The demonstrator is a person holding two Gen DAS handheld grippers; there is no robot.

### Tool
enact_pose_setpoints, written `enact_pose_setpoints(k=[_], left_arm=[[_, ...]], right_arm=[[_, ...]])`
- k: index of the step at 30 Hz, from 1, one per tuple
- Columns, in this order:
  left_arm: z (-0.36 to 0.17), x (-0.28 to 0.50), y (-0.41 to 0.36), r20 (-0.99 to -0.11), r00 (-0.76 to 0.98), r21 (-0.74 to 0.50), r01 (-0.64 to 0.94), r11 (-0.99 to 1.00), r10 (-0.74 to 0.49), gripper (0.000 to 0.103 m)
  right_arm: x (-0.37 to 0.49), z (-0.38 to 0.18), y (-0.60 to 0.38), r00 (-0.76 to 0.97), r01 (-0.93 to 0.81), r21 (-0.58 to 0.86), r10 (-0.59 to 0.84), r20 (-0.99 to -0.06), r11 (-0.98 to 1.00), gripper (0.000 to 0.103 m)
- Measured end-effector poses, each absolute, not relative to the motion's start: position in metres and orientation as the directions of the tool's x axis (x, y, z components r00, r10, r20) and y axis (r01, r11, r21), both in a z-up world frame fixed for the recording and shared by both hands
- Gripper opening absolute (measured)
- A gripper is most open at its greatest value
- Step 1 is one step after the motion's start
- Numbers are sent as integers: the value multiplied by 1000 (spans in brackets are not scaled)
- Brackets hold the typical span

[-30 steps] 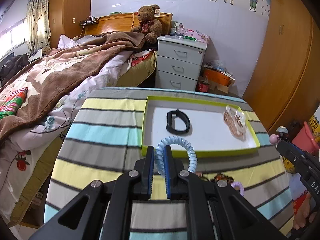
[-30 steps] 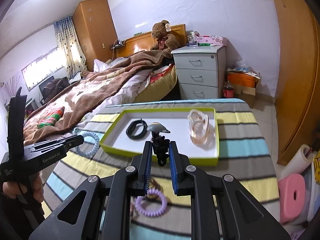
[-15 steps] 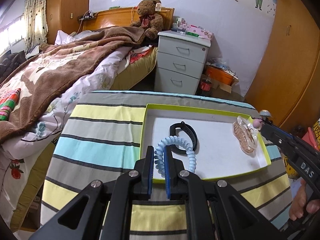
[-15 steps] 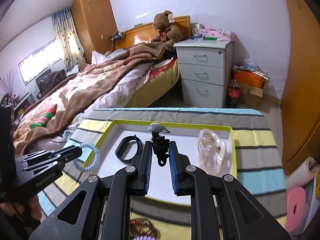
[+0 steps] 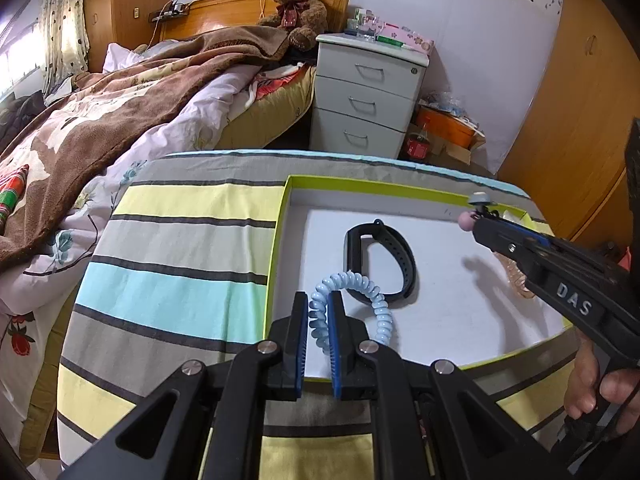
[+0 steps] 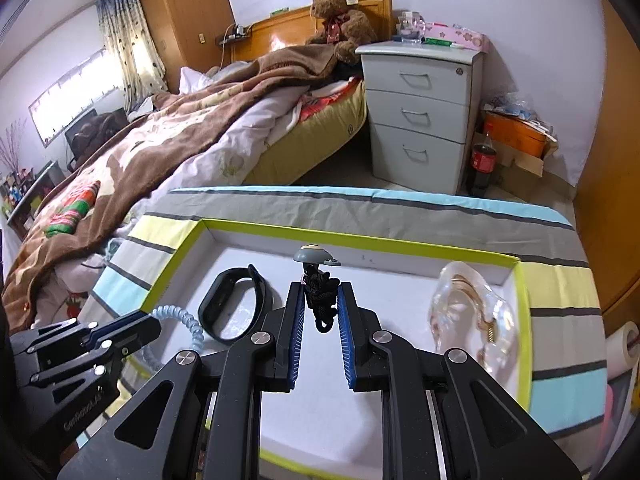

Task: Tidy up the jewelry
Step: 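Carry the blue coil tie and black hair clip over the green box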

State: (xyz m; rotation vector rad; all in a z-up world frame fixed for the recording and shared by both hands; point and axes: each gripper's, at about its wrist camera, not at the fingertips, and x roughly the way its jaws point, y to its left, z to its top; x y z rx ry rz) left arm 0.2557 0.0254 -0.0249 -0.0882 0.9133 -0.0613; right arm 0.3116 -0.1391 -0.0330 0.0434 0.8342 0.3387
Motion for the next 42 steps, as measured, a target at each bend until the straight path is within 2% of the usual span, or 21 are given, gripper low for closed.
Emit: enact_pose_setpoints(k=[13,30,39,42], left_arm=[[-38,260,26,-806,586,-95,1,996,-78,10],[-41,263,25,-816,575,-82,-7,997,-63,12],[-44,265,25,-817,572,-88,-5,996,-70,15],[-43,265,24,-817,572,-93,0,996,-76,19]], right_arm=[[330,-52,-133,572,-272,147,283,-770,951,17],[338,-59,-128,563,-271,118,257,-785,955,17],[336,-58,-125,570,-266,114,251,-782,957,18],[335,-57,-125,572,-267,111,250,-782,957,21]])
